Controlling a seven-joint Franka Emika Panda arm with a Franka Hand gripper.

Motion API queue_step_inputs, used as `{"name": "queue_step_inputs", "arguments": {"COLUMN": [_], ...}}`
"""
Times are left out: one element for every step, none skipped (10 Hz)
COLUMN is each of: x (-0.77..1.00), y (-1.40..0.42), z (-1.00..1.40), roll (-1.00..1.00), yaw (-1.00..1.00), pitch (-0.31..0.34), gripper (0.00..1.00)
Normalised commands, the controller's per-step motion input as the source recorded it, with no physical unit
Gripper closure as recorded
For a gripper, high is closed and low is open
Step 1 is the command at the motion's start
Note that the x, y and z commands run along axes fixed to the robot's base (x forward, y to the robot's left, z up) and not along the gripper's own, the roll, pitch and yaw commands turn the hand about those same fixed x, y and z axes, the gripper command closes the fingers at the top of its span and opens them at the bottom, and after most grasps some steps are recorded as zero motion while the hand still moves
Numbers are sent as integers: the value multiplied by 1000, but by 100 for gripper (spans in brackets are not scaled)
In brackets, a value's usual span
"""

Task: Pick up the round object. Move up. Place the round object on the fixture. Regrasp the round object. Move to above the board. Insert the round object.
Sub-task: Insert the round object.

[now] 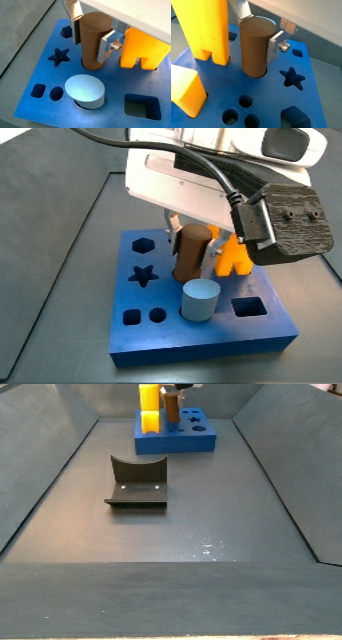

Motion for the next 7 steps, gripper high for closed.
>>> {"name": "queue_step_inputs", "arguments": {"x": [-220,-274,-194,-94,0,0,0], "y": [-289,-220,-149,-54,0,0,29], "z": [-200,-334,-426,-406,-323,-214,-11], "roll": [654,326,0,-211,-531,-354,-111], "yaw": [-14,0,-49,-100,-120,-86,0], "pitch": [-160,-409,-711,-757,-503,-194,-66], "gripper": [100,100,100,100,100,100,100]}}
